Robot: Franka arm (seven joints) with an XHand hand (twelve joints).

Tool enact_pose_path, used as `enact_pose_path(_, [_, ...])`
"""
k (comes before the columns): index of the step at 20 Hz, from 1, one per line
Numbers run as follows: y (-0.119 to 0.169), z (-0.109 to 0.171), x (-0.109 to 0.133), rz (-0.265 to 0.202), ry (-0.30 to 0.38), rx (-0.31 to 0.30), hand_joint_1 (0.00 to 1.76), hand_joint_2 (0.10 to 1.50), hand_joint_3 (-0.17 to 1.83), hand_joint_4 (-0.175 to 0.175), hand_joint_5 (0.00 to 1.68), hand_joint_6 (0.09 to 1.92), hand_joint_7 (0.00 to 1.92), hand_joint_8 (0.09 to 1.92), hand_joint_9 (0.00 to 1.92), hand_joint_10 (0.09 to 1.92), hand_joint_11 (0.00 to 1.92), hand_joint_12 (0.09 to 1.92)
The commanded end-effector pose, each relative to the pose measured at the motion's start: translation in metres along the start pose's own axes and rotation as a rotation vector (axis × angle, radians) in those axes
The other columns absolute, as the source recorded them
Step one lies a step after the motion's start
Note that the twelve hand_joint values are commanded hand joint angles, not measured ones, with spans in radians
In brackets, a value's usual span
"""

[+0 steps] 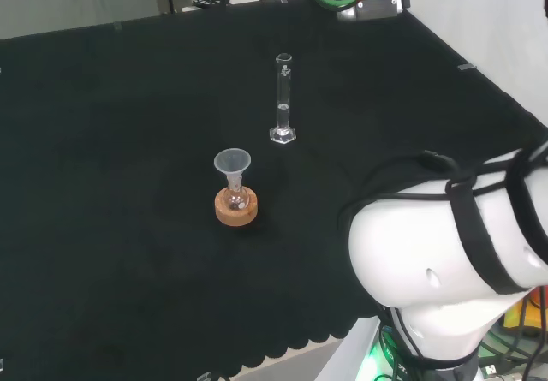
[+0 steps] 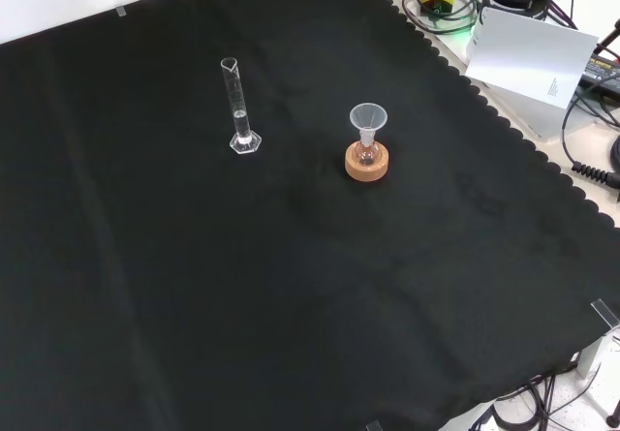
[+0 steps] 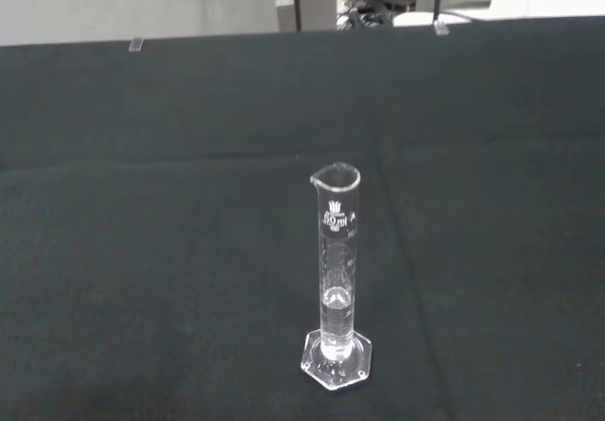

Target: Pick up the graduated cylinder.

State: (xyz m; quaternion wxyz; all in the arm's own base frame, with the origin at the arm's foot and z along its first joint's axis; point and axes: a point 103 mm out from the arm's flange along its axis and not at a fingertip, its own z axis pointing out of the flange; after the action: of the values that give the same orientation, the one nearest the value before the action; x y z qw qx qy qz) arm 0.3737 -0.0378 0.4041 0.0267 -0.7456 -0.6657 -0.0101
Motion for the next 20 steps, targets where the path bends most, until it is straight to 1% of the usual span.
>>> enact_pose_path(1, [0.08, 0.066, -0.046, -0.034, 0.086, 0.005, 0.19, 1.2, 0.25, -0.045, 0.32, 0.09, 0.04, 0.55, 0.22, 0.69, 0.05, 1.4])
enact_pose_path(5, [0.102, 0.093, -0.059, -0.055, 0.124, 0.005, 0.25, 1.16, 0.23, -0.046, 0.32, 0.09, 0.06, 0.56, 0.24, 0.7, 0.06, 1.4])
enact_pose_path(8, [0.109, 0.112, -0.063, -0.08, 0.154, -0.003, 0.3, 1.13, 0.22, -0.046, 0.32, 0.09, 0.07, 0.58, 0.26, 0.7, 0.06, 1.4])
enact_pose_path(10, [0.11, 0.12, -0.065, -0.092, 0.171, -0.014, 0.33, 1.11, 0.21, -0.047, 0.32, 0.09, 0.08, 0.58, 0.28, 0.7, 0.06, 1.4])
enact_pose_path(14, [0.109, 0.134, -0.069, -0.114, 0.225, -0.024, 0.38, 1.06, 0.2, -0.047, 0.32, 0.09, 0.1, 0.6, 0.31, 0.7, 0.07, 1.4])
enact_pose_path(16, [0.107, 0.141, -0.07, -0.118, 0.258, -0.045, 0.4, 1.04, 0.19, -0.047, 0.33, 0.09, 0.11, 0.61, 0.32, 0.7, 0.08, 1.4])
enact_pose_path(20, [0.103, 0.159, -0.072, -0.129, 0.319, -0.051, 0.47, 1.01, 0.19, -0.054, 0.35, 0.09, 0.15, 0.64, 0.37, 0.7, 0.13, 1.39])
